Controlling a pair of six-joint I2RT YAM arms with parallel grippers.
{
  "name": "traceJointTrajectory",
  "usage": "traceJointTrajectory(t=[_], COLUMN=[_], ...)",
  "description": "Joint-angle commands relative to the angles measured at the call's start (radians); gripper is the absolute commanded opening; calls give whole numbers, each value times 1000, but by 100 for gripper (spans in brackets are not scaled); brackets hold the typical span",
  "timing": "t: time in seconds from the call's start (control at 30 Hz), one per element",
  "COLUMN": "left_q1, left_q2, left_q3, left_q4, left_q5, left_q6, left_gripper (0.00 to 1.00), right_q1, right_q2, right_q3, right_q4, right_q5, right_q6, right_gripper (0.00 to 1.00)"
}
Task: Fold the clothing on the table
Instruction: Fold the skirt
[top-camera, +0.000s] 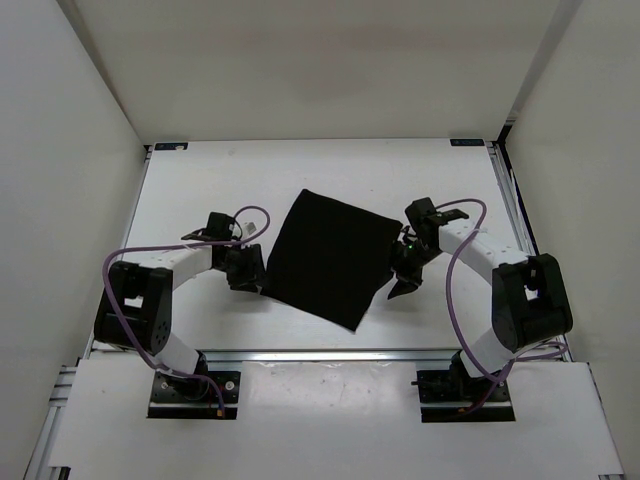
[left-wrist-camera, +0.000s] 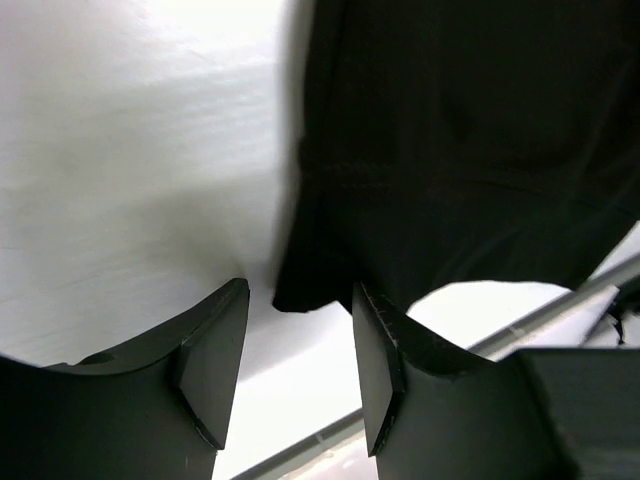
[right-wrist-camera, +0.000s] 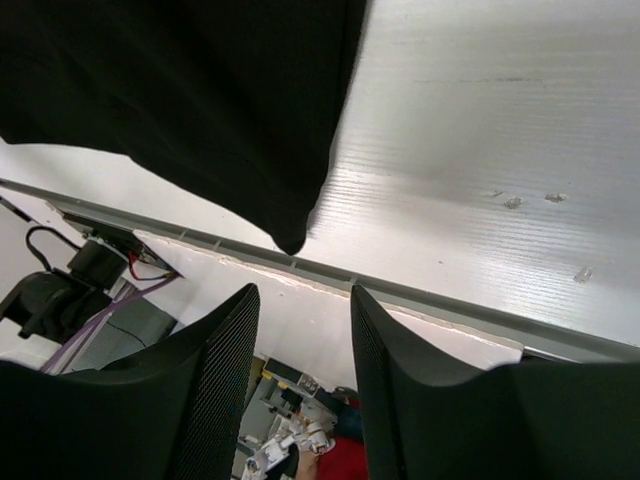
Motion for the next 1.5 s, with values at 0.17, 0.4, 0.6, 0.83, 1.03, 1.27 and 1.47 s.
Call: traceJointTrajectory(t=[0.17,0.4,0.6,0.83,1.03,1.27,1.47], left_q1=[-10,-54,-81,-165,-174,-167,-162], left_q2=[-37,-4,17,20,26,28,19], left_q3=[-37,-80,-68,-72,-82,-80,-82], left_q4=[66,138,159,159,164,166,150], left_q5=[107,87,182,232,236,239,234], left_q6=[-43,-80,-139,-169,-176,-172,-164], left_gripper=[56,0,0,0,0,0,0], right_q1=[4,22,62,73,61,49,-5], right_q2=[-7,36,70,-2,-51,-91,-176], right_q3=[-17,-19,-35,-170,-281,-318,-353], right_q4=[-1,-1,54,66,133,210,268], right_q5=[-34,-60,-49,21,11,70,101], right_q6=[12,0,49,156,204,231,256], right_gripper=[47,47,47,46,46,43,41])
